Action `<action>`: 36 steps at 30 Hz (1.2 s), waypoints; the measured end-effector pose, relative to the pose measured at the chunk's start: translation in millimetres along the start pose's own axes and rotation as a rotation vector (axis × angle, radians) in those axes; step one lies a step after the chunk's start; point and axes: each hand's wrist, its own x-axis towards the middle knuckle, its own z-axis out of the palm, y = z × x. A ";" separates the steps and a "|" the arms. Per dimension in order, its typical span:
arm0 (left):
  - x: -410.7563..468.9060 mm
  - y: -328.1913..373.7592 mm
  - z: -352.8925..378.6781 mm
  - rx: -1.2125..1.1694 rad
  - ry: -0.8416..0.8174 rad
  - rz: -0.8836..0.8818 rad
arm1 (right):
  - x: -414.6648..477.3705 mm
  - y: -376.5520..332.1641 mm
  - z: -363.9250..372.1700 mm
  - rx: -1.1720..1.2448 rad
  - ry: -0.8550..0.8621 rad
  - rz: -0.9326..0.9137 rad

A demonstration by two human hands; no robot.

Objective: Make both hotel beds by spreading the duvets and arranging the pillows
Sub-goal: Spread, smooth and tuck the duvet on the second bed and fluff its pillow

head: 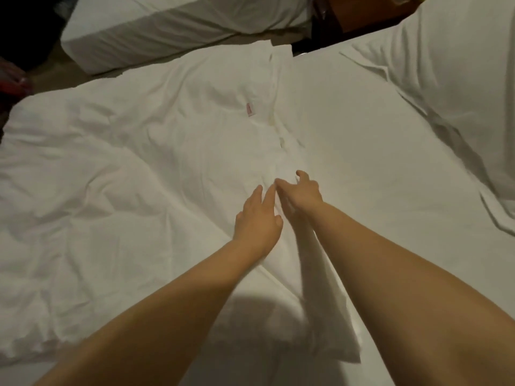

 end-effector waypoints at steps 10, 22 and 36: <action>29.6 13.1 17.4 -0.028 0.034 0.091 | 22.6 27.9 -45.1 -0.175 0.257 -0.214; 7.1 -28.0 37.0 0.207 -0.094 0.012 | 71.8 -4.0 -21.5 0.028 0.162 0.009; -66.3 -69.5 -38.5 0.171 -0.035 -0.073 | -53.1 -35.6 58.8 -0.984 0.263 -0.531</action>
